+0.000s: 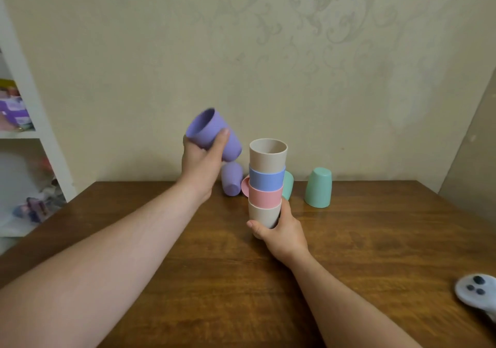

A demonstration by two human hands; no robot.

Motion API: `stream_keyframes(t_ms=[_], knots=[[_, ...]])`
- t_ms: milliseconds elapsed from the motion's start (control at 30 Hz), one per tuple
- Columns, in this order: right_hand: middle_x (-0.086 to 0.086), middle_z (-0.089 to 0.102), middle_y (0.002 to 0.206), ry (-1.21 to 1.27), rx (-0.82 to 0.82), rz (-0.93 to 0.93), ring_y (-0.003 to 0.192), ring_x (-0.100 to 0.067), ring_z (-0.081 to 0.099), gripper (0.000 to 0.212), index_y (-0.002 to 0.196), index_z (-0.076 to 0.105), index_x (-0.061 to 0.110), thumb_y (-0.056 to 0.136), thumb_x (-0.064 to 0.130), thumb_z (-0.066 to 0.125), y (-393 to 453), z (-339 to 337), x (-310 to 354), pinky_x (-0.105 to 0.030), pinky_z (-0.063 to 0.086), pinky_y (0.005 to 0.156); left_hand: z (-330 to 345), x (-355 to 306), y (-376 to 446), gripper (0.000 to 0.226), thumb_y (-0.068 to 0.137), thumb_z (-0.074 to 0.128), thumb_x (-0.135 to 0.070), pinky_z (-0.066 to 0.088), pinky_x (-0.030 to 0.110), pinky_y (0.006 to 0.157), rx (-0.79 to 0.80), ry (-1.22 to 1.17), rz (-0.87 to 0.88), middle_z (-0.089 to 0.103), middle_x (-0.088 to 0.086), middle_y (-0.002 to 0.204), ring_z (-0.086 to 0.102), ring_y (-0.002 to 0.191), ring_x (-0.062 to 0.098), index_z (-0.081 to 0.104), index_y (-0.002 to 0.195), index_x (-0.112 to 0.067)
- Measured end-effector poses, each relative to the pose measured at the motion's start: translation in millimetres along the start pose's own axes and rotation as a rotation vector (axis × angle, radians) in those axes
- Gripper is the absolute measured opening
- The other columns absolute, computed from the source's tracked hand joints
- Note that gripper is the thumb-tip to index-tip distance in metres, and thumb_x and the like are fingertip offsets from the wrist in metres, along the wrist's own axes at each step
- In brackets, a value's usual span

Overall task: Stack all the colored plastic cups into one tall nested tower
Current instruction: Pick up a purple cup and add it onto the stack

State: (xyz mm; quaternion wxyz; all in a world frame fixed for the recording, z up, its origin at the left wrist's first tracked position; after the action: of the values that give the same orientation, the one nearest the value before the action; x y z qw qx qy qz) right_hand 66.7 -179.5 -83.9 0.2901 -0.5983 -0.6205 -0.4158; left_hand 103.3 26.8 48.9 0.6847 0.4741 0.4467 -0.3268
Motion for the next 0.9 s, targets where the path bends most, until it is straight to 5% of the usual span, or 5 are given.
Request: stream_keyframes(t_ms=[200, 400, 533, 767, 900], knots=[[0.013, 0.068, 0.130, -0.005, 0.005, 0.004, 0.117, -0.016, 0.067, 0.084, 0.141, 0.040, 0.046, 0.075, 0.067, 0.086, -0.8, 0.6, 0.2, -0.045, 0.058, 0.100, 47.0, -74.6, -1.4, 0.073, 0.071, 0.082, -0.063, 0.058, 0.032, 0.106, 0.087, -0.045, 0.217, 0.076, -0.009, 0.129, 0.073, 0.119, 0.004, 0.059, 0.132, -0.029], [0.017, 0.066, 0.124, -0.005, 0.000, 0.004, 0.117, -0.017, 0.067, 0.083, 0.142, 0.040, 0.045, 0.076, 0.064, 0.086, -1.7, -0.4, 1.6, -0.045, 0.058, 0.099, 71.1, -41.5, -25.3, 0.057, 0.069, 0.089, -0.049, 0.067, 0.039, 0.090, 0.373, 0.404, -0.003, 0.080, -0.013, 0.112, 0.078, 0.102, 0.010, 0.070, 0.120, -0.033], [0.014, 0.068, 0.129, -0.003, 0.005, 0.001, 0.116, -0.017, 0.067, 0.084, 0.143, 0.039, 0.045, 0.075, 0.066, 0.085, -1.2, 0.1, 1.5, -0.045, 0.059, 0.099, 69.7, -26.7, -30.7, 0.051, 0.084, 0.089, -0.040, 0.062, 0.031, 0.078, 0.377, 0.308, -0.052, 0.078, -0.010, 0.116, 0.078, 0.100, 0.009, 0.064, 0.128, -0.031], [0.019, 0.065, 0.124, 0.004, 0.029, -0.006, 0.117, -0.016, 0.067, 0.086, 0.145, 0.038, 0.045, 0.076, 0.067, 0.085, -3.2, -1.6, 4.2, -0.045, 0.059, 0.100, 63.0, 8.0, -41.8, 0.088, 0.077, 0.099, -0.028, 0.065, 0.035, 0.092, 0.409, 0.210, -0.039, 0.076, -0.010, 0.127, 0.077, 0.111, 0.010, 0.048, 0.148, -0.032], [0.016, 0.068, 0.127, -0.006, 0.047, -0.016, 0.118, -0.017, 0.067, 0.081, 0.144, 0.039, 0.044, 0.079, 0.065, 0.084, -3.8, -2.2, 5.3, -0.045, 0.058, 0.099, 67.1, 33.0, -48.6, 0.070, 0.079, 0.096, -0.027, 0.064, 0.046, 0.098, 0.328, 0.140, -0.077, 0.080, -0.004, 0.119, 0.079, 0.109, 0.018, 0.057, 0.136, -0.024]])
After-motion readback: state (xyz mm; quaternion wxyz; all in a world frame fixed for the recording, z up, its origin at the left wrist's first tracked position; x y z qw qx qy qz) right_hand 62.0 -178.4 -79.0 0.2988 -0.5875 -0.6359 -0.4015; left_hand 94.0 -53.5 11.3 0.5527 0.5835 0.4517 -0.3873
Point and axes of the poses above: each hand's wrist, its own y-axis towards the middle knuckle, its own z-axis out of the palm, x = y × z, the point moved 3 cm from there along y, towards the middle knuckle
